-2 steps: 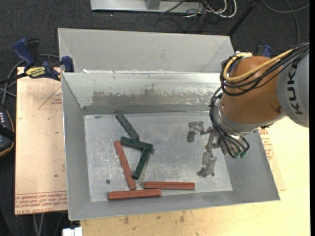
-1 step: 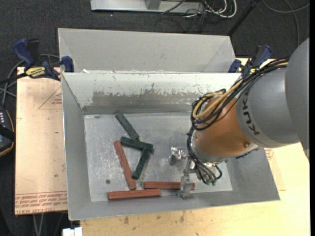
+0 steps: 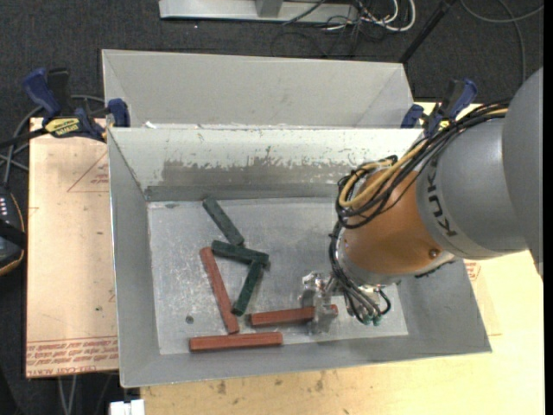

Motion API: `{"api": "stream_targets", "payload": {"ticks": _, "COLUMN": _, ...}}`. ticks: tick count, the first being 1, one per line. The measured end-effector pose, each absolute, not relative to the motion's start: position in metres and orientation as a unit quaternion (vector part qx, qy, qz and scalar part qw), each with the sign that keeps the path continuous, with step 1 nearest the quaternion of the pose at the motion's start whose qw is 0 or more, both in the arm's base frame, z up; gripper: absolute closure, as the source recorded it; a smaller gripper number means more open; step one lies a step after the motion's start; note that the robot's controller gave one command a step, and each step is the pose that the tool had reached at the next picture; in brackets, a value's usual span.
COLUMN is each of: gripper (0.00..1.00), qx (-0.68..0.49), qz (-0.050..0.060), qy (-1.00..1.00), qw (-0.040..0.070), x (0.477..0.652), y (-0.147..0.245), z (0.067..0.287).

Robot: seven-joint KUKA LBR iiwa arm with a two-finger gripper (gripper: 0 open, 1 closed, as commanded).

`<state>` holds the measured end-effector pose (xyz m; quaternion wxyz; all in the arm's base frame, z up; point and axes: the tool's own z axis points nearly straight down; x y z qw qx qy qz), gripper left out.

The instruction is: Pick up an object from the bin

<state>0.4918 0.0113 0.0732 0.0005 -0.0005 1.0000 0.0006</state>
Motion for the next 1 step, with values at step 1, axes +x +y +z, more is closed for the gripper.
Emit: {"api": "stream_targets", "payload": {"ticks": 1, "gripper": 1.00, "qx": -0.003, "qz": 0.001, "qy": 1.000, "qw": 0.006, "x": 0.5079, "y": 0.0195, "z": 0.2137}}
